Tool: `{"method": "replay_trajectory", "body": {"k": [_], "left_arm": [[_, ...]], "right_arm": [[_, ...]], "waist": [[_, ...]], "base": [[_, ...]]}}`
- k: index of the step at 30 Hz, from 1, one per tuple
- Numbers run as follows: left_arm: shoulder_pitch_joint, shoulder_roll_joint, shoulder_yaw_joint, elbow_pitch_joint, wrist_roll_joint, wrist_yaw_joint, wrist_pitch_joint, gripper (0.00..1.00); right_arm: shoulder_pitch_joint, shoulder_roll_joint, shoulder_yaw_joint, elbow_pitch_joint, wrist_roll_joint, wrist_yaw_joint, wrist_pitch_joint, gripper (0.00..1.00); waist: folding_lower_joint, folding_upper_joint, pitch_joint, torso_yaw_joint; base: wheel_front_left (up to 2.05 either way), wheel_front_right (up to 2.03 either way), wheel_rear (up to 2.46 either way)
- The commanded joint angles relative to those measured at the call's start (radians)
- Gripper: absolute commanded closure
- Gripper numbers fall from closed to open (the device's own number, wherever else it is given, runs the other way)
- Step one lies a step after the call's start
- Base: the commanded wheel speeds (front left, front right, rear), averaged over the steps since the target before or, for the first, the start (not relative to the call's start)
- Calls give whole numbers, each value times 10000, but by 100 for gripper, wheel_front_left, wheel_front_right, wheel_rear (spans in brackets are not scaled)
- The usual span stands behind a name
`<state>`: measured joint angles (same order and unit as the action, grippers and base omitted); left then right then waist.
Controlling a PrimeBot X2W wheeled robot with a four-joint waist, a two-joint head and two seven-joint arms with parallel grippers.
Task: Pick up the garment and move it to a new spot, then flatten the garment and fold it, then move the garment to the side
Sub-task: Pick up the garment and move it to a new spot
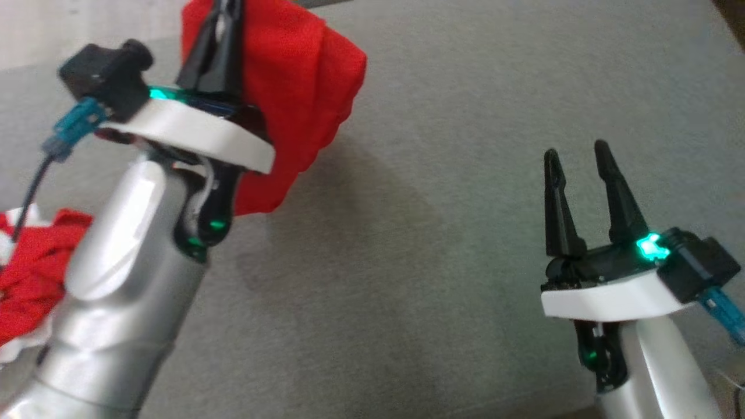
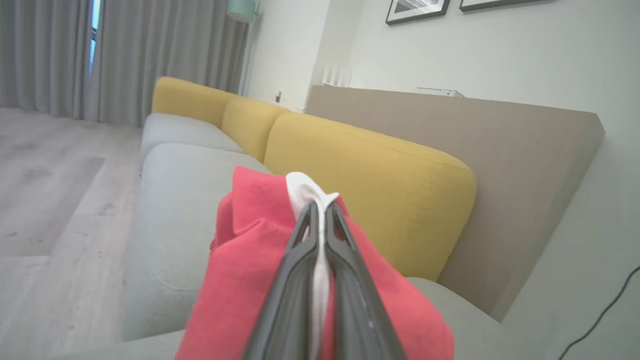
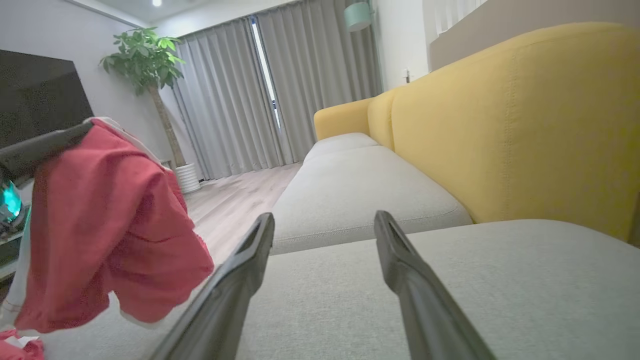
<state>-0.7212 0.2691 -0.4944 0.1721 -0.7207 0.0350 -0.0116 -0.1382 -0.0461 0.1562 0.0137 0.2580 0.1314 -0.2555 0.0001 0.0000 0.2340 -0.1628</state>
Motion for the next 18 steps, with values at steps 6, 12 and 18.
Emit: {"method": "replay_trajectory", "body": {"k": [6,12,18], "left_arm": [[-919,-395,90,591,-4,-126,-444,0],[-747,-187,560,1356,27,-95,-1423,0],[430,445,981,1573,-42,-307,-2112,0]], "right_arm": [[-455,-41,159,-425,239,-7,-63,0],[-338,-41,-22,-466,204,-7,-63,0],[-42,-41,-360,-307,-171,-7,-63,0]], "waist": [[-1,0,505,-935],[-1,0,390,-488],[-1,0,-56,601]], "base": [[0,0,0],[0,0,0],[0,0,0]]}}
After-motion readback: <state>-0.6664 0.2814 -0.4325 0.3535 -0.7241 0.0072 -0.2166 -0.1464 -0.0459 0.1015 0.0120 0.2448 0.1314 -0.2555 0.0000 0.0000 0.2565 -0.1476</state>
